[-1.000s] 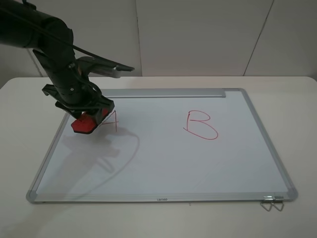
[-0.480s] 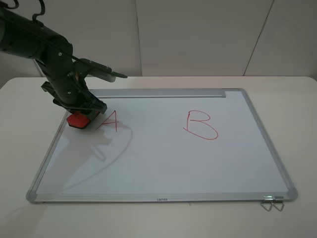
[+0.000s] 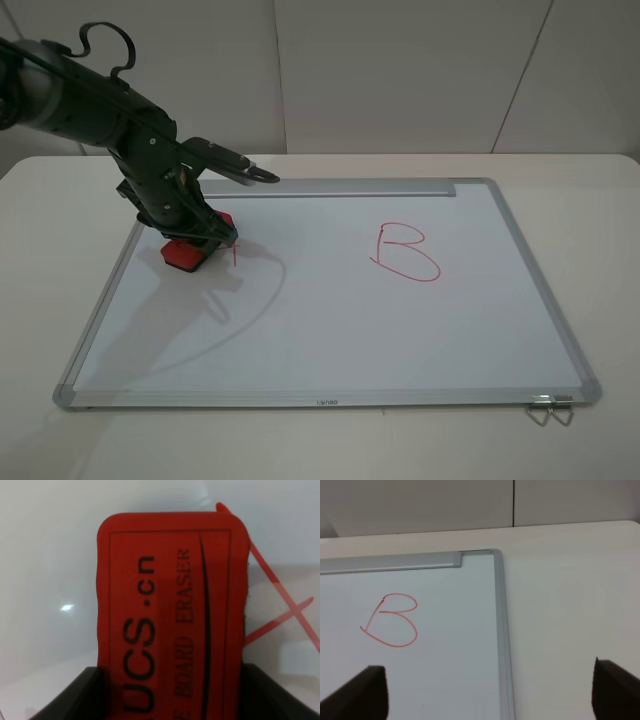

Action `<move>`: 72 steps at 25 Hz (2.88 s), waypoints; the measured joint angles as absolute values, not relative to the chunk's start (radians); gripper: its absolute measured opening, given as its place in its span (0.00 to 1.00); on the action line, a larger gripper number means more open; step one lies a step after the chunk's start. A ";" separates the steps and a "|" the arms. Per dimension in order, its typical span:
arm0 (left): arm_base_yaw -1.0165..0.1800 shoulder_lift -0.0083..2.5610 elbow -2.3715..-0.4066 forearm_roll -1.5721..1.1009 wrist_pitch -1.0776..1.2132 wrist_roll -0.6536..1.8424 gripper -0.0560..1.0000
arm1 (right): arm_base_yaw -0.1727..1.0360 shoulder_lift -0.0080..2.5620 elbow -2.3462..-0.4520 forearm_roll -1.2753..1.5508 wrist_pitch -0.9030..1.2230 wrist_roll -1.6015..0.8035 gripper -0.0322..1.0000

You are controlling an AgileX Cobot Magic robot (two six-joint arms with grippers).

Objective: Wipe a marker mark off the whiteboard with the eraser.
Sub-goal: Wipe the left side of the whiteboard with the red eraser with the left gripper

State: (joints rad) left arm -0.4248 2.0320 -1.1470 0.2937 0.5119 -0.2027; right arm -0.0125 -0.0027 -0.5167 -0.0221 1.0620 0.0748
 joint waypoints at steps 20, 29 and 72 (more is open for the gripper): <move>-0.614 2.097 -1.214 0.142 0.425 -0.127 0.57 | -0.012 -0.003 -0.517 -0.022 1.062 0.075 0.73; -0.565 2.108 -1.211 0.102 0.431 -0.122 0.57 | -0.012 -0.003 -0.517 -0.022 1.062 0.075 0.73; -0.667 1.925 -1.060 0.093 0.714 -0.221 0.57 | -0.012 -0.003 -0.517 -0.022 1.062 0.075 0.73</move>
State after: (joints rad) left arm -0.6670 1.9245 -1.0596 0.0929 0.7143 -0.2215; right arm -0.0125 -0.0027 -0.5167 -0.0221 1.0620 0.0748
